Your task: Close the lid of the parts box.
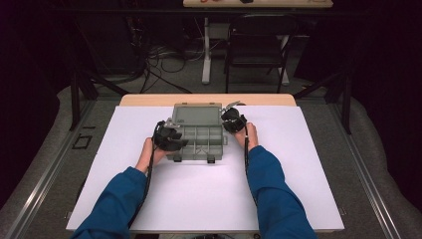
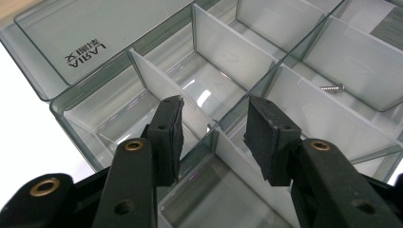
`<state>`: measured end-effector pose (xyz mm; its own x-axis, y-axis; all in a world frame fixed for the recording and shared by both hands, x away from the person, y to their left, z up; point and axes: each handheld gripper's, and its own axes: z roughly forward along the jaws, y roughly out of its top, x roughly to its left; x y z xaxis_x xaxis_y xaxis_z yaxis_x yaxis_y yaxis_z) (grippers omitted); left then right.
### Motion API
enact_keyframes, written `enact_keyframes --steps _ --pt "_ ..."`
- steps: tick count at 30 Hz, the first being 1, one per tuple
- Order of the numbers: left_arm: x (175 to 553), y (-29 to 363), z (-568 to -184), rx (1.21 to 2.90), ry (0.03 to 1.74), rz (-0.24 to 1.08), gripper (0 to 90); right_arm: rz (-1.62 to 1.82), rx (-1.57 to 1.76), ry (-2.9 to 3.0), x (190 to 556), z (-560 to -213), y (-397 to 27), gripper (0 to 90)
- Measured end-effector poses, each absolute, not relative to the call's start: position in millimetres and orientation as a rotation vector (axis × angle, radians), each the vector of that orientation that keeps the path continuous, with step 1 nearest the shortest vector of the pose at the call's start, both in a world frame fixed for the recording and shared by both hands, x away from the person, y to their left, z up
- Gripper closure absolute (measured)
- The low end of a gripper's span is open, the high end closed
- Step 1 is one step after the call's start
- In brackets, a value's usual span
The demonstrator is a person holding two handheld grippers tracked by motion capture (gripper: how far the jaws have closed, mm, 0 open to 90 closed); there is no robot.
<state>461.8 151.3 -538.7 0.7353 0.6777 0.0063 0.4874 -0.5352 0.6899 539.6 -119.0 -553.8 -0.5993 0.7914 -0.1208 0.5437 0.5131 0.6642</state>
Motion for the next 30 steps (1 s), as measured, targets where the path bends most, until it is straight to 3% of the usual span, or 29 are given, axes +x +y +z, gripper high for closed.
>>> enact_keyframes --steps 30 --pt "461.8 151.9 -540.1 2.238 0.862 0.36 57.3 0.938 1.106 2.263 542.7 -550.7 -122.7 90.0"
